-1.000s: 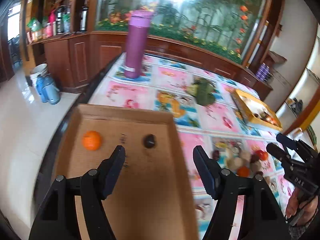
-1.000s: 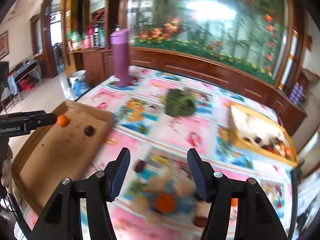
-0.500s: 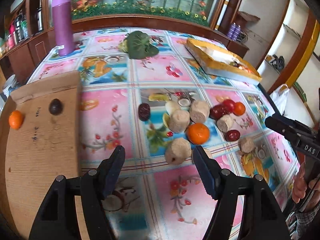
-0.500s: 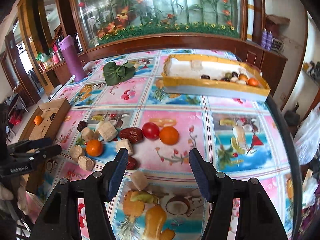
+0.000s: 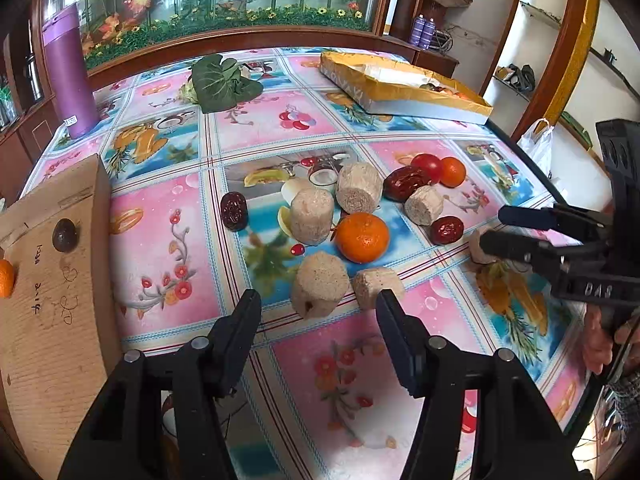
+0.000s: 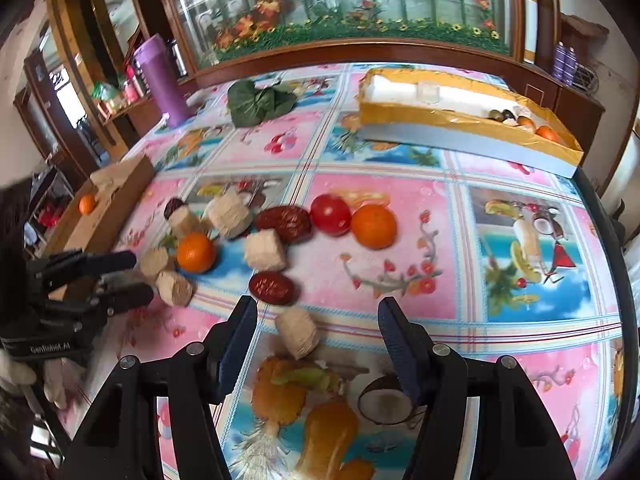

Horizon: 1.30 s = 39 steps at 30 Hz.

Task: Organize fruits
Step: 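Move both tools back over the remaining fruit on the table, then grasp a round beige cake piece with the left tool while the right grasps a beige cube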

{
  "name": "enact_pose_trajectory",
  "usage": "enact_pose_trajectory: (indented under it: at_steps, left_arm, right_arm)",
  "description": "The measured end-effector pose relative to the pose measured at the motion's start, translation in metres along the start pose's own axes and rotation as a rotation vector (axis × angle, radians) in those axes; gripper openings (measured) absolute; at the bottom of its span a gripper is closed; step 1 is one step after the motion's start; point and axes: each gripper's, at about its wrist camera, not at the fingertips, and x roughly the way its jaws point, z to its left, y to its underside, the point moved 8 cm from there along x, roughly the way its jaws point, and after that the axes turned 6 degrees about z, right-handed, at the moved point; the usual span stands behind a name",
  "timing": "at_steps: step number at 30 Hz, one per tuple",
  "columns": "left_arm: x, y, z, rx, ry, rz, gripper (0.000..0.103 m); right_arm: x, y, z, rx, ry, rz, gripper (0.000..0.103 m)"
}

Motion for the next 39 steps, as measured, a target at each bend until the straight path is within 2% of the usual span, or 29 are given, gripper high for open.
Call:
enact_pose_trajectory:
  at_steps: [8,12,13,14,15,23,25,27,34,39]
  left_arm:
    - [0.012,-0.004,0.0,-0.05,-0.014,0.008,0.059]
    - [0.016,-0.007,-0.006,-0.042,-0.03,-0.011,0.059]
    - [0.016,-0.007,-0.006,-0.047,-0.026,-0.014,0.055]
    - [0.016,-0.008,-0.007,-0.049,-0.022,-0.018,0.04]
    - [0.015,-0.008,-0.006,-0.05,-0.028,-0.019,0.031]
    - [0.008,-0.003,-0.006,-0.097,-0.008,-0.034,0.03]
    - [0.003,-0.002,-0.007,-0.103,-0.005,-0.045,0.03]
    - [-0.004,-0.001,-0.008,-0.107,-0.003,-0.061,0.03]
    - [-0.037,0.005,-0.005,-0.135,0.03,-0.11,0.03]
    - [-0.072,0.015,0.021,-0.168,0.035,-0.142,0.031]
  right_arm:
    - [0.016,0.009,0.002,-0.019,0.018,0.025,0.066]
    - [0.015,0.009,0.001,-0.021,0.035,0.023,0.059]
    - [0.015,0.009,0.0,-0.02,0.038,0.022,0.058]
    - [0.015,0.01,-0.001,-0.021,0.04,0.022,0.057]
    - [0.015,0.01,-0.001,-0.021,0.042,0.021,0.056]
    - [0.013,0.011,0.0,-0.025,0.055,0.017,0.044]
    - [0.013,0.012,0.001,-0.028,0.056,0.017,0.032]
    - [0.012,0.013,0.003,-0.035,0.058,0.019,0.025]
    - [0.003,0.016,0.009,-0.04,0.073,0.003,0.025]
    - [-0.015,0.01,0.022,-0.059,0.07,-0.026,0.025]
